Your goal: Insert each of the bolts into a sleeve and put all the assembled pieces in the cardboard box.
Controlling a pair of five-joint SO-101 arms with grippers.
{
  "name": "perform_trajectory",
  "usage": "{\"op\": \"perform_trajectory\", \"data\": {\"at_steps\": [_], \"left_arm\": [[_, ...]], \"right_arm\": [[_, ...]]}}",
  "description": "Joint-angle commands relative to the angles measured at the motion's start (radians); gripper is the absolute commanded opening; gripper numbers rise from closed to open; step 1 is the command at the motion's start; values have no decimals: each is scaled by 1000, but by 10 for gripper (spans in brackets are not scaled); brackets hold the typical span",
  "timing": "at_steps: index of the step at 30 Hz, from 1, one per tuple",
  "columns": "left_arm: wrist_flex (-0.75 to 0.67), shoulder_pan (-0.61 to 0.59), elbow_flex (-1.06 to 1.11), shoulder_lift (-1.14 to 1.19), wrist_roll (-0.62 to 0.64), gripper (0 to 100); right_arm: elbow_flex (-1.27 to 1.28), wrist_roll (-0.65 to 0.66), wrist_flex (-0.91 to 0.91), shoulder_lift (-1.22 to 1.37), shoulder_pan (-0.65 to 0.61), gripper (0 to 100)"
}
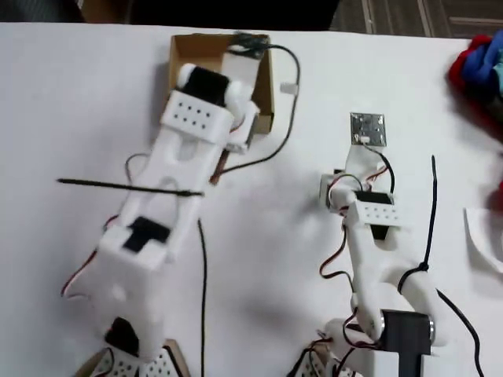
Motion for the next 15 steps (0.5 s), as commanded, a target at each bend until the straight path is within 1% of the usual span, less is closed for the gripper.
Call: {"op": "perform_trajectory", "data": {"at_steps": [1,4,7,9,12,15], "left_arm": [[-3,6,163,-235,91,26],[-37,9,234,-310,91,26],[-72,-29,300,-354,89,26],[-112,-55,349,-376,75,26],[-183,-74,447,-430,-31,26],[-327,-74,585,-529,-68,26]], "right_arm": [[-55,-11,1,-22,-10,20],[-51,-11,2,-77,-56,20],[-18,-11,-2,-140,-99,20],[28,-11,-47,-179,-117,20],[157,-11,-236,-225,-143,20],[339,-11,-578,-259,-165,20]]}}
